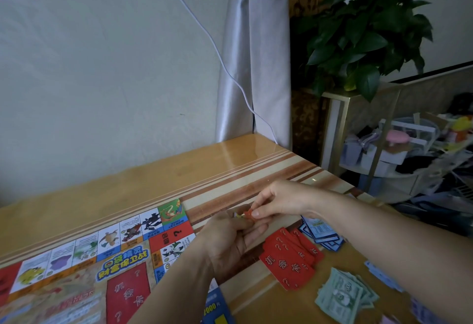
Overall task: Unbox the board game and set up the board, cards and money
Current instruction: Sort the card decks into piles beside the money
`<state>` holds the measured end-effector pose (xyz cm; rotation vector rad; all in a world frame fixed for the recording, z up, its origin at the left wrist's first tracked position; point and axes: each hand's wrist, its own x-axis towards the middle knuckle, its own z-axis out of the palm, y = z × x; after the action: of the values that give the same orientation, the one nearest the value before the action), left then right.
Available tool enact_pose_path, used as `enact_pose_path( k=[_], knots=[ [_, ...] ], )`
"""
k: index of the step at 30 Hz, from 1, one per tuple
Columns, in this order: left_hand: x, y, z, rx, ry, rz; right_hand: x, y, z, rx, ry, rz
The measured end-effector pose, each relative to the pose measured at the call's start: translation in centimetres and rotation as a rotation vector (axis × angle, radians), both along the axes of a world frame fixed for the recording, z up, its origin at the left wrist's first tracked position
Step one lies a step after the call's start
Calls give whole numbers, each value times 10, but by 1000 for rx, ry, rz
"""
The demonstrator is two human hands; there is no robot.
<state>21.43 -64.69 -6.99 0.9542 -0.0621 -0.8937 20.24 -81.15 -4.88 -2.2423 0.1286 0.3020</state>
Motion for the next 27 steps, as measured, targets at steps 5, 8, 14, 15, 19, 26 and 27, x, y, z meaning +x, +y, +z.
enact_pose_path(
  k=[5,8,14,15,19,26,27],
  knots=[
    [6,-7,4,-36,23,9,-3,-3,3,40,-180,-75],
    [12,-11,4,-38,56,62,-2,-31,8,93,-249,-297],
    [19,-12,-3,-44,213,228,6,-86,-28,-242,-205,-411],
    [18,-11,-3,-60,246,245,9,-87,-34,-270,-205,-405],
    [17,-9,-3,-90,265,248,12,-85,-43,-407,-208,-380],
    [15,-7,-4,-182,235,127,5,-38,-6,-232,-530,-234],
    [13,-7,-3,-193,230,109,1,-23,2,-181,-522,-129]
  ],
)
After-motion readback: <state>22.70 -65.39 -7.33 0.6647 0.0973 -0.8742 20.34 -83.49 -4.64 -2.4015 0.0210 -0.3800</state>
